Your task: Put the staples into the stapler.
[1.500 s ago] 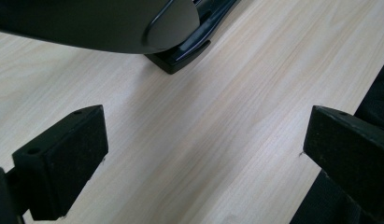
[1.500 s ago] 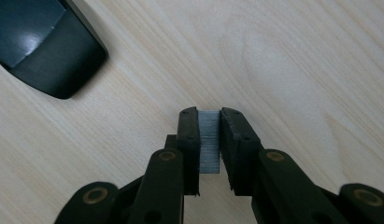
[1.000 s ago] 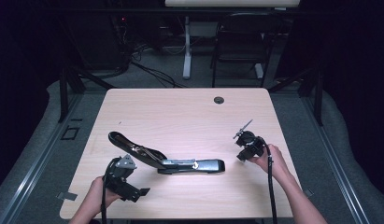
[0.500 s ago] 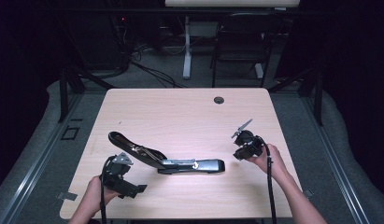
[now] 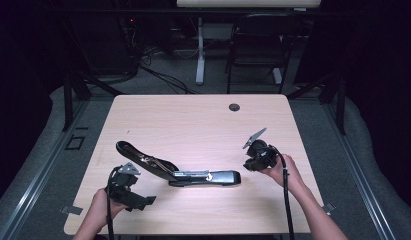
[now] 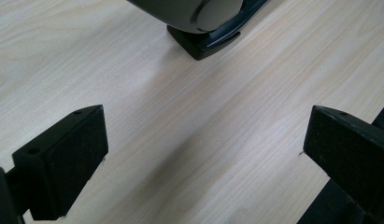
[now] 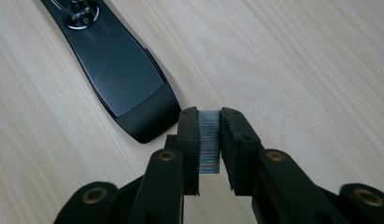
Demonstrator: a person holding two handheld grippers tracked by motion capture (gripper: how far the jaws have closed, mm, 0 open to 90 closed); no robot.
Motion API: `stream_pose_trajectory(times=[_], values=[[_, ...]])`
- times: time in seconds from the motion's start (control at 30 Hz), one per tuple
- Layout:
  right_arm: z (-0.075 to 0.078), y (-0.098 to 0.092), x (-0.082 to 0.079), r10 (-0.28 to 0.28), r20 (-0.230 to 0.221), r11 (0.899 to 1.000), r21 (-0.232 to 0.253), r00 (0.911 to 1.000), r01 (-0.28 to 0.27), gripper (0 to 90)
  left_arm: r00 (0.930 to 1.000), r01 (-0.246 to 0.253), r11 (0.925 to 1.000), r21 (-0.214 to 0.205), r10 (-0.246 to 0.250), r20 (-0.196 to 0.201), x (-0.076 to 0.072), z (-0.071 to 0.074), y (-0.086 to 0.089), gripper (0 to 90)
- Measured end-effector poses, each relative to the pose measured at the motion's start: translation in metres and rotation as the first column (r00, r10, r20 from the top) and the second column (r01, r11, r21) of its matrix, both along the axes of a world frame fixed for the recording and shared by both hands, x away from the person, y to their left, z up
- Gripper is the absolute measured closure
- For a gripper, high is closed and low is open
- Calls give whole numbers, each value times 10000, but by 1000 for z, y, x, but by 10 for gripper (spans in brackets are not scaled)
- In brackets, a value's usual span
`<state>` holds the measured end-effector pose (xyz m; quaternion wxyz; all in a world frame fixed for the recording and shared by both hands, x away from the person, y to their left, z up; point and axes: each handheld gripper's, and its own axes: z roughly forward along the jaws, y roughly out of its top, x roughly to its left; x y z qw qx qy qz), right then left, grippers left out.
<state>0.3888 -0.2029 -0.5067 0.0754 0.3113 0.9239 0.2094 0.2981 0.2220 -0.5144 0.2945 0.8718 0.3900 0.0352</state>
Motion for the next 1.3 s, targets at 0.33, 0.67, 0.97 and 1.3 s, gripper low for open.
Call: stream_pose_trajectory(times=[0.33,0.67,0.97,1.3], values=[[5,19,-2,655,202,9978,40,9977,-655,782,9992,-344,9987,-371,350,167,1,2,5,0],[9,40,5,1084,255,9941,55,9938,-1086,782,9990,-357,9976,-597,373,248,2,3,8,0],[13,56,8,1424,372,9894,218,9891,-1433,782,9989,-365,9975,-604,382,280,3,3,8,0],[20,64,8,1725,417,9834,490,9841,-1744,782,9989,-383,9965,-744,401,228,4,2,8,0]])
